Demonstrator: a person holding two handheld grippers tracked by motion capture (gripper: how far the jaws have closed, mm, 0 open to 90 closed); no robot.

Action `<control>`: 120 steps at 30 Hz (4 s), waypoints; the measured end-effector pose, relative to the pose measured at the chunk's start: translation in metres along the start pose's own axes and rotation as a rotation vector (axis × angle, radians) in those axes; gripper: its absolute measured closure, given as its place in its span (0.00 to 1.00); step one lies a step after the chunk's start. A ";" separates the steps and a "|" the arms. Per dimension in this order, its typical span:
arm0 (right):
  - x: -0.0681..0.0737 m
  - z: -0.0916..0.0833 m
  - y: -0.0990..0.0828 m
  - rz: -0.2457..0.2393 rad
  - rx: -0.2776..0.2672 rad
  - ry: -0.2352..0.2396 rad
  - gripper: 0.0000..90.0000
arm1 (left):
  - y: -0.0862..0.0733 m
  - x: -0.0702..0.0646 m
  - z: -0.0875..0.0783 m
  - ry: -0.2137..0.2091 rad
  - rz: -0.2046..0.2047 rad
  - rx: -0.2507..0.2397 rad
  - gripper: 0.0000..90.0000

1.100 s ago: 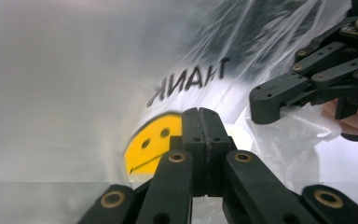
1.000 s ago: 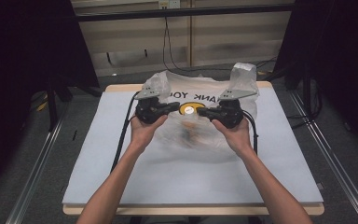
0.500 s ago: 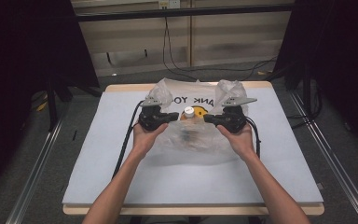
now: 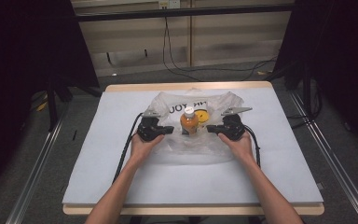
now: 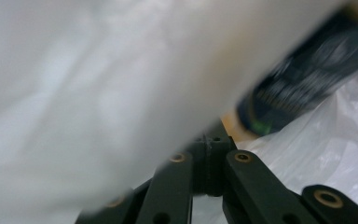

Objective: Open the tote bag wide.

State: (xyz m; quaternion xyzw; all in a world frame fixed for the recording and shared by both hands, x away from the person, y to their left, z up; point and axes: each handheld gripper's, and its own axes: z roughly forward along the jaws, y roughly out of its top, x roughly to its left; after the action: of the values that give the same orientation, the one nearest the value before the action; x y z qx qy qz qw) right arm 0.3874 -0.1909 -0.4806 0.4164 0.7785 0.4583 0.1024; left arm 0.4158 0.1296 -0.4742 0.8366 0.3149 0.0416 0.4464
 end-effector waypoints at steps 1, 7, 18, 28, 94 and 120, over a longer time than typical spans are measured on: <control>-0.002 0.001 -0.003 0.005 0.009 -0.006 1.00 | -0.002 0.000 0.001 0.004 0.005 0.010 1.00; -0.013 0.000 -0.012 0.038 0.055 -0.034 1.00 | -0.011 0.009 -0.006 0.044 -0.007 0.038 1.00; -0.029 -0.025 -0.021 0.034 0.122 -0.080 1.00 | -0.027 0.023 -0.023 0.062 -0.014 0.095 1.00; -0.035 -0.040 -0.031 0.037 0.100 -0.107 1.00 | -0.037 0.032 -0.035 0.069 -0.026 0.060 1.00; -0.038 -0.026 0.067 0.001 -0.054 -0.033 1.00 | 0.057 0.005 -0.008 0.035 0.103 0.011 1.00; -0.059 -0.046 -0.015 -0.074 0.248 -0.022 1.00 | -0.016 0.062 -0.042 0.133 0.000 0.213 1.00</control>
State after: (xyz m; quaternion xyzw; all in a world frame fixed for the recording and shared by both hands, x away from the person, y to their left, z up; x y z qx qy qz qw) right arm 0.3914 -0.2666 -0.4804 0.4018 0.8429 0.3497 0.0757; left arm 0.4425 0.2011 -0.4748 0.8748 0.3463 0.0634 0.3329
